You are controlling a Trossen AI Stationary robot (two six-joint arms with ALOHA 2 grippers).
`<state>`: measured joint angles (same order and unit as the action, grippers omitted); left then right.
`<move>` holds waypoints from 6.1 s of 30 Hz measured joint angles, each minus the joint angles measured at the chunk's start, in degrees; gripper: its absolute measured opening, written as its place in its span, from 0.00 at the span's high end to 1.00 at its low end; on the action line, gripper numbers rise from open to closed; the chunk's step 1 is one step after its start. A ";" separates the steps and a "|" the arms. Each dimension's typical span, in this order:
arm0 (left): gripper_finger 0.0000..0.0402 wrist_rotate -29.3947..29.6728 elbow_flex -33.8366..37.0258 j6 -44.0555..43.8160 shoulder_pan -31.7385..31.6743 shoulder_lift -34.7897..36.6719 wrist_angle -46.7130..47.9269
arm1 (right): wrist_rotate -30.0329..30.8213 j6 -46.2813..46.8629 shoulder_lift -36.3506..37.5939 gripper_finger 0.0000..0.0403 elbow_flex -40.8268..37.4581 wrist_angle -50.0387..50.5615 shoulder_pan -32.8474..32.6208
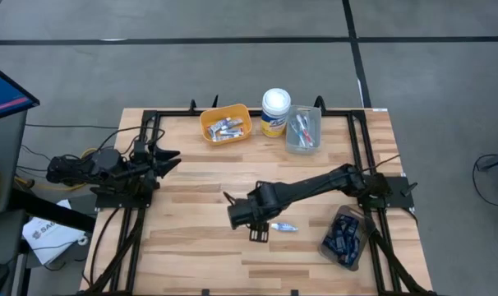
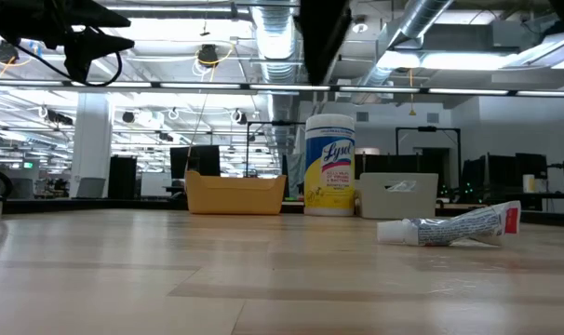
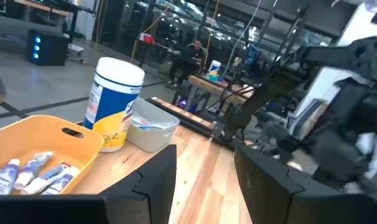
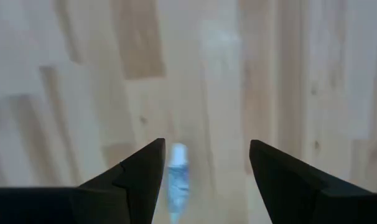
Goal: Pick & Place Travel size toiletries
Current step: Put the violet toothpaste into the yellow bin, then return to Home Position
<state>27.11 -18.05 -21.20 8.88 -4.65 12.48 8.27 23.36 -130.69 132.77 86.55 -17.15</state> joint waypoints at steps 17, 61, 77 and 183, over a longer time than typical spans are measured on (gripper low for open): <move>0.60 -0.70 -0.02 3.37 -0.02 -0.39 0.10 | -6.08 6.26 10.88 0.44 -32.75 -27.23 -3.45; 0.60 -0.61 0.05 2.92 -0.02 -0.41 -0.19 | -4.60 -2.09 18.44 0.90 -48.59 -44.46 6.39; 0.60 0.54 0.05 2.90 -0.01 -0.41 -0.16 | -0.63 -13.44 11.56 0.90 -28.54 -65.99 32.62; 0.60 -6.79 17.67 0.65 -0.28 4.33 -17.89 | -26.40 -11.79 127.84 0.32 -132.25 -104.86 33.99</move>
<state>20.32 -0.38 -20.56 8.60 -0.32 -5.41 -18.13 11.57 -2.85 0.51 -18.31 16.84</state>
